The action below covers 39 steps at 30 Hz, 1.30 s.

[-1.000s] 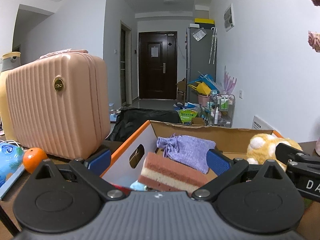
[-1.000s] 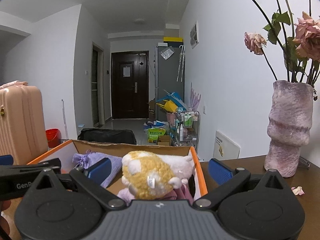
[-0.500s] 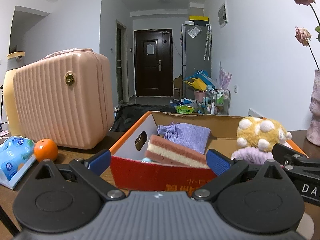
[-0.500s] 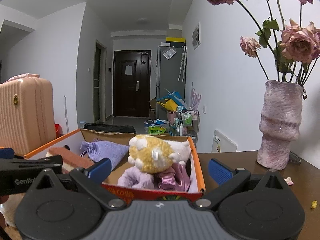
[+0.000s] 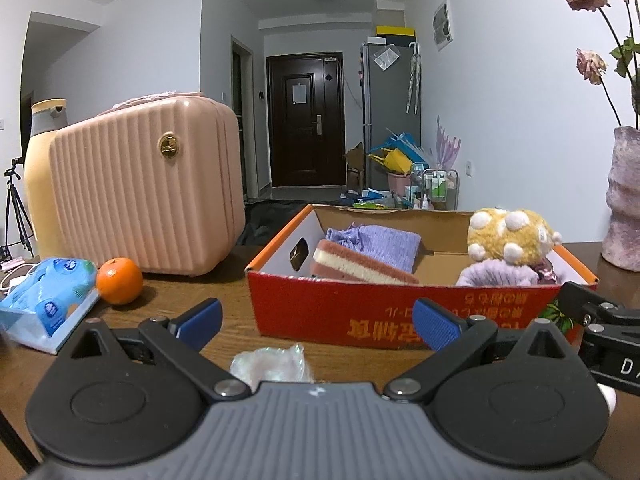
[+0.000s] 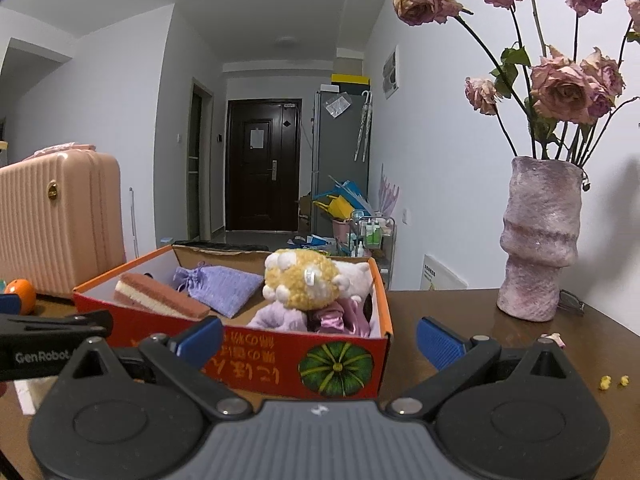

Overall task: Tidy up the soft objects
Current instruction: 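Withdraw both tools from the box back toward the table items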

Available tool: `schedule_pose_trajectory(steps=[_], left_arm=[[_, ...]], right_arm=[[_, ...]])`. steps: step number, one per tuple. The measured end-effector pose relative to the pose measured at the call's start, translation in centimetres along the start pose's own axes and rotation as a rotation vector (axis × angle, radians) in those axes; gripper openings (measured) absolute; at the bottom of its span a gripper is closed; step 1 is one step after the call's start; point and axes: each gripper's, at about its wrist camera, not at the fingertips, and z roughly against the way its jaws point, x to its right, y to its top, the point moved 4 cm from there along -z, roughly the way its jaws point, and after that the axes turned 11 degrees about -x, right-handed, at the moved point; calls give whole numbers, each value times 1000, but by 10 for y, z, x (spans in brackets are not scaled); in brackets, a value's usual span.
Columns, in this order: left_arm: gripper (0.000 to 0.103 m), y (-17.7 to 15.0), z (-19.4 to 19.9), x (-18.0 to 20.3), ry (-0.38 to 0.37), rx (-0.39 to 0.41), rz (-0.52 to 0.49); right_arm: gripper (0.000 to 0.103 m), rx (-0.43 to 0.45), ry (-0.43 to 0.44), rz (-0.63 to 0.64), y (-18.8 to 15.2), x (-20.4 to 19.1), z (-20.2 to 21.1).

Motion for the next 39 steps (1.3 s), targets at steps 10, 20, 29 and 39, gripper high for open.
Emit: schedule_pose_trajectory(steps=[10, 20, 29, 39], left_arm=[[103, -13, 22, -10, 5, -4, -4], [103, -30, 45, -25, 3, -7, -11], [103, -42, 65, -38, -10, -14, -23], [103, -61, 92, -54, -32, -19, -61]], right_arm=[[103, -9, 6, 9, -15, -2, 27], [103, -13, 20, 21, -29, -8, 52], [103, -15, 28, 25, -42, -11, 77], [103, -22, 36, 20, -57, -8, 105]])
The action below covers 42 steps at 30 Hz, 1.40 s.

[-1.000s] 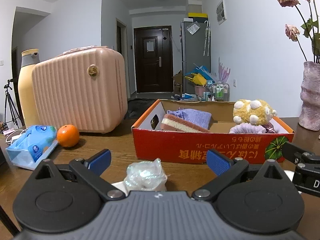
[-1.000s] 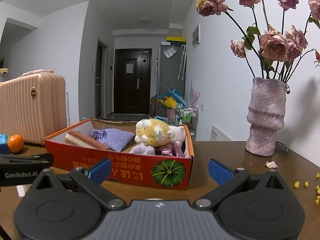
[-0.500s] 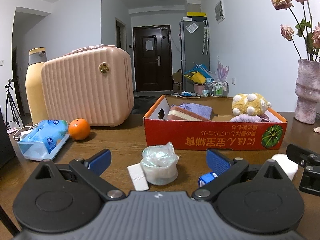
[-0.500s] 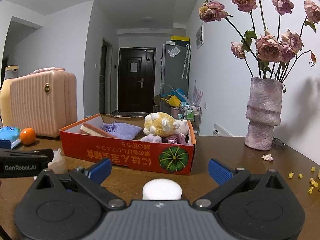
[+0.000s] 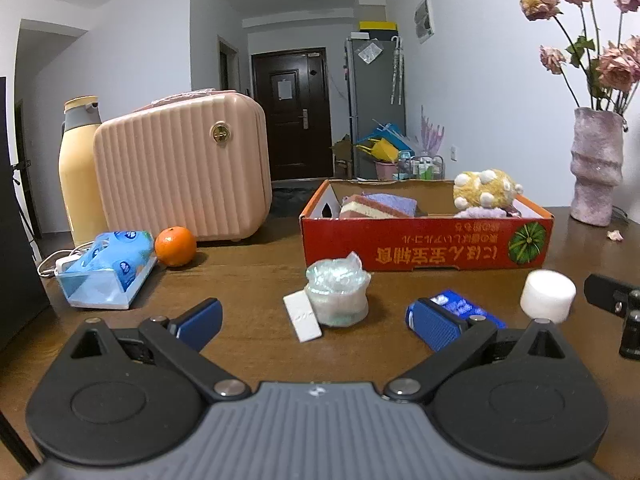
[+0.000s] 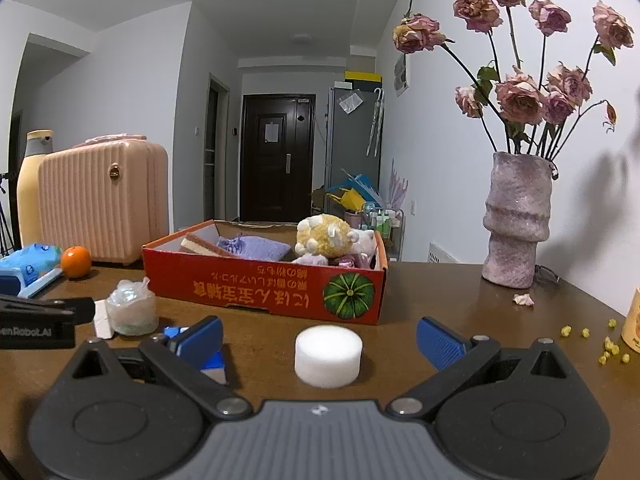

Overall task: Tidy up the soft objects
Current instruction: 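Withdraw both tools from the box back toward the table items, then move the right tool to the blue handkerchief pack and close on it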

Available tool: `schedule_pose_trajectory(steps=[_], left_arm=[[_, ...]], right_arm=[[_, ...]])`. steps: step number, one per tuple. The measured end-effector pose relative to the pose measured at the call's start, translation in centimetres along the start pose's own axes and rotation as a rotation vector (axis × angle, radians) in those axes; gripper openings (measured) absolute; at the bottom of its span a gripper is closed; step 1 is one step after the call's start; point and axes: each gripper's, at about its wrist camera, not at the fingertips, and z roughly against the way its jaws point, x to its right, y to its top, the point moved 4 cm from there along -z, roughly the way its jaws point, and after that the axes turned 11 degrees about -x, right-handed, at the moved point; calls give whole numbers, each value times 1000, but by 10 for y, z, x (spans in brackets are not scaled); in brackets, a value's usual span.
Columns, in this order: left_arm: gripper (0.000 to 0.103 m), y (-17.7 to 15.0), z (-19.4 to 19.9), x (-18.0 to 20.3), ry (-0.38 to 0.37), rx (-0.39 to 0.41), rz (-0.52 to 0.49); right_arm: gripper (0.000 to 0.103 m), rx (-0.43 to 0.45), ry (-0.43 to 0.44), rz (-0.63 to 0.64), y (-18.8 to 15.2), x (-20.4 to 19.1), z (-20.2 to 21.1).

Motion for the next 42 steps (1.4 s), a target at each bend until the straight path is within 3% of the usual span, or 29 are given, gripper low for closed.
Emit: schedule_pose_trajectory(steps=[17, 30, 42], left_arm=[[103, -24, 28, -30, -27, -23, -20], [103, -24, 23, -31, -42, -31, -33], [103, -19, 10, -57, -10, -41, -15]], right_arm=[[103, -2, 35, -33, -21, 1, 34], [103, -61, 79, 2, -23, -13, 19], [103, -123, 112, 57, -11, -58, -21]])
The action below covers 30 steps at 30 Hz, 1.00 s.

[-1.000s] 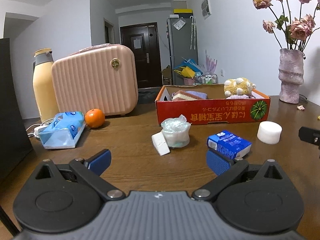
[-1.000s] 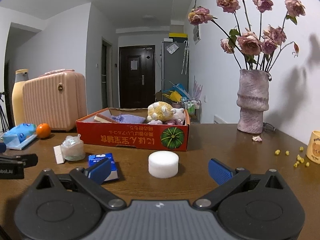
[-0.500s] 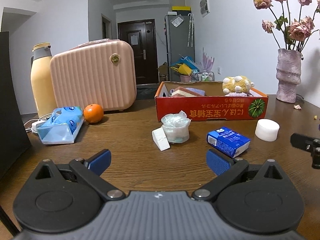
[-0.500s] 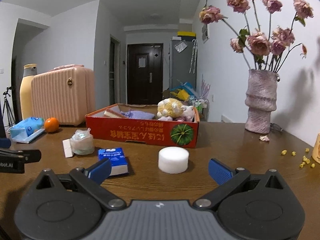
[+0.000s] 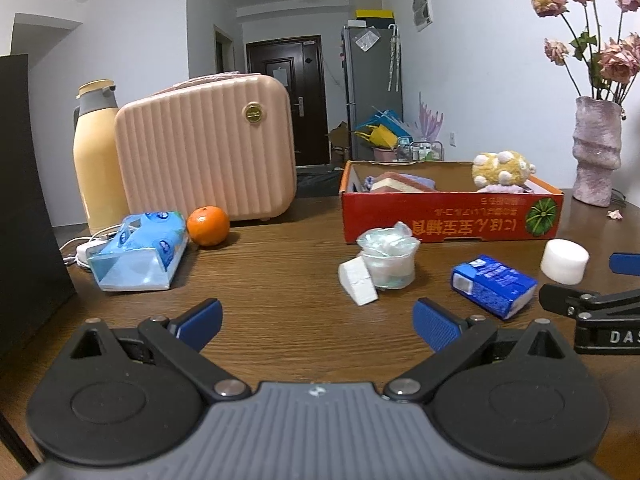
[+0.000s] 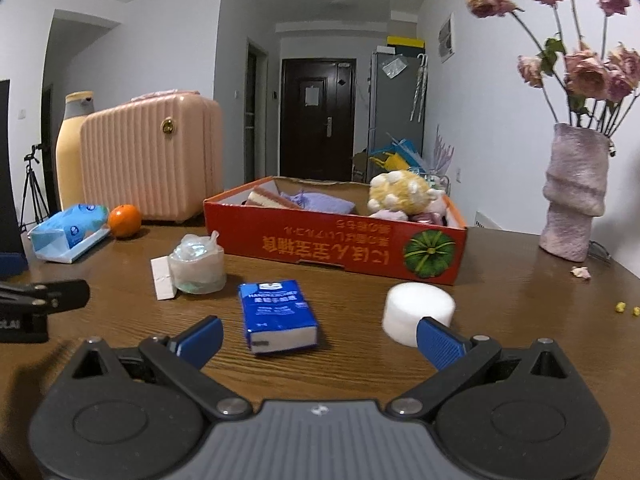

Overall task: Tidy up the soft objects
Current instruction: 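Move the right tool to the blue handkerchief pack and close on it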

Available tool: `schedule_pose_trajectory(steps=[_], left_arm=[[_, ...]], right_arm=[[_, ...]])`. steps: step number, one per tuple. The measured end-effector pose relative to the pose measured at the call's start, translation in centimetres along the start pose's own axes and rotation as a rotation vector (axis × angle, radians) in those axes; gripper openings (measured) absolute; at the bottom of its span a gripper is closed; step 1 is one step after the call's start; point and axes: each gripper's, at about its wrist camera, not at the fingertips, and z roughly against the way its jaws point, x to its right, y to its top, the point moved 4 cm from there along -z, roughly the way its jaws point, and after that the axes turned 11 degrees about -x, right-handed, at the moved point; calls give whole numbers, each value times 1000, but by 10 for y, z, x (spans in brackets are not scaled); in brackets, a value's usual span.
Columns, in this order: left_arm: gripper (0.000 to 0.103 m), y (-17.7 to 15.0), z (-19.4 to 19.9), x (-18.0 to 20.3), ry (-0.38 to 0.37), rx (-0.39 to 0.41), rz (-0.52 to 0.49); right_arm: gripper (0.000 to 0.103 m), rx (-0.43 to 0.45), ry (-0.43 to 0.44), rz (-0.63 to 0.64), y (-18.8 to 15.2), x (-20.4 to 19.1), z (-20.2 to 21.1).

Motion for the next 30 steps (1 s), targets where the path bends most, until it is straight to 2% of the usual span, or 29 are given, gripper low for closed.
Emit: schedule_pose_trajectory(steps=[19, 28, 30], left_arm=[[103, 6, -19, -46, 43, -36, 50], [103, 6, -25, -52, 51, -56, 74], [103, 6, -25, -52, 53, -59, 75]], right_arm=[[103, -124, 14, -34, 26, -15, -66], [95, -193, 35, -18, 32, -23, -89], [89, -213, 44, -13, 32, -24, -93]])
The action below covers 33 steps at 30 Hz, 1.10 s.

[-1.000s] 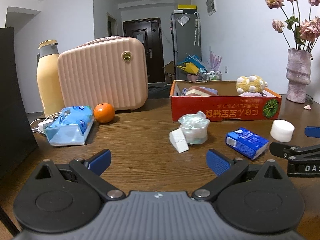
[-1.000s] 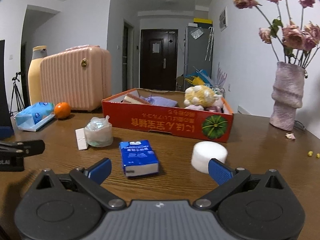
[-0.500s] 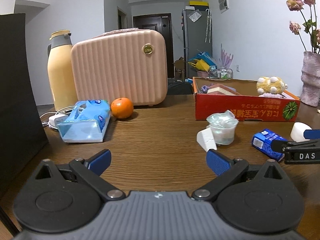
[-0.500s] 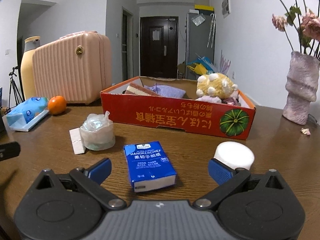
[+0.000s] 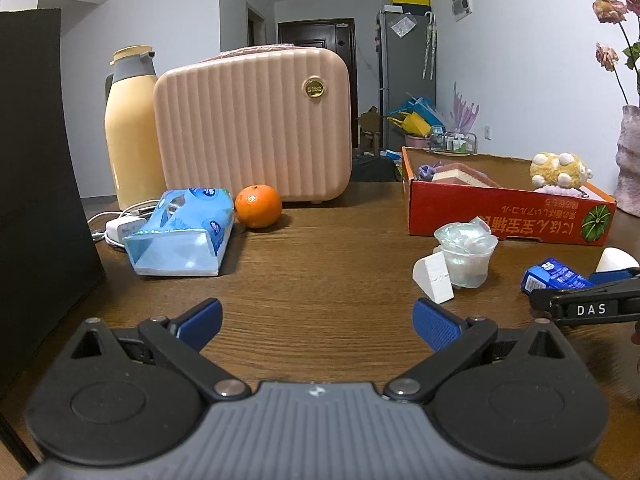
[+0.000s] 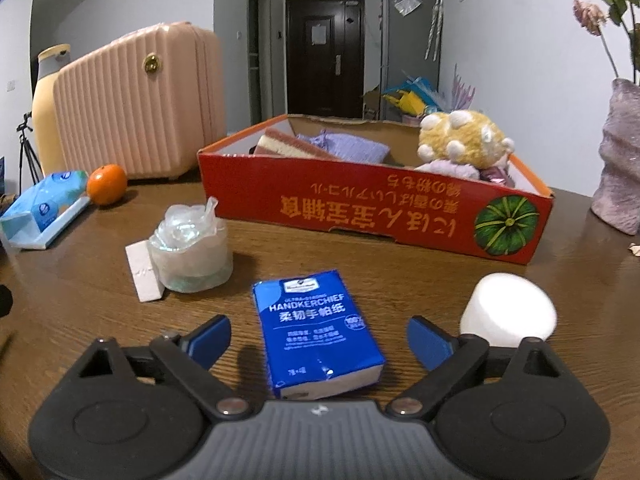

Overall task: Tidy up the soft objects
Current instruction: 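Move the right tool to the blue handkerchief pack and close on it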

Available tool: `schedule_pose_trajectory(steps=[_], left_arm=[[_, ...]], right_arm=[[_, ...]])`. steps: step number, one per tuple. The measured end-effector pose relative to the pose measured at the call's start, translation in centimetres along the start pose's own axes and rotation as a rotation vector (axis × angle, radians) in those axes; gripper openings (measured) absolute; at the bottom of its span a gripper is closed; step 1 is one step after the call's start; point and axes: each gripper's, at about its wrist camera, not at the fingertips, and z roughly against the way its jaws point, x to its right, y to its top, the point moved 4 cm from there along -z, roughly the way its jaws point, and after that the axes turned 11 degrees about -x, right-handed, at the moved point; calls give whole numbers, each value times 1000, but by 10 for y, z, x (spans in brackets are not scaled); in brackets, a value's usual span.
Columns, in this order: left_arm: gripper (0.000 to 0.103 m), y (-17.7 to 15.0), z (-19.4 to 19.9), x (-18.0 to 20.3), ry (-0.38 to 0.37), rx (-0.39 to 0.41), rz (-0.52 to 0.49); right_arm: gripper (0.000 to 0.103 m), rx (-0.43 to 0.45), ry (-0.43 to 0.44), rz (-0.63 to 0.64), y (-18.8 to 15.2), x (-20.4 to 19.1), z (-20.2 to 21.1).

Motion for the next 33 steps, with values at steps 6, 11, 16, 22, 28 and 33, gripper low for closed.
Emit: schedule_pose_trajectory(steps=[6, 11, 16, 22, 28, 33], left_arm=[[103, 0, -1, 0, 3, -7, 1], [103, 0, -2, -1, 4, -11, 3], [103, 0, -2, -2, 4, -15, 7], [103, 0, -2, -3, 5, -16, 12], [103, 0, -4, -3, 6, -22, 19], [103, 1, -7, -1, 16, -24, 13]], right_arm=[[80, -43, 19, 8, 0, -2, -7], [52, -25, 27, 17, 0, -3, -3], [51, -13, 40, 12, -1, -1, 0], [50, 81, 5, -2, -2, 3, 16], [50, 199, -15, -1, 0, 9, 37], [50, 245, -18, 2, 2, 15, 46]])
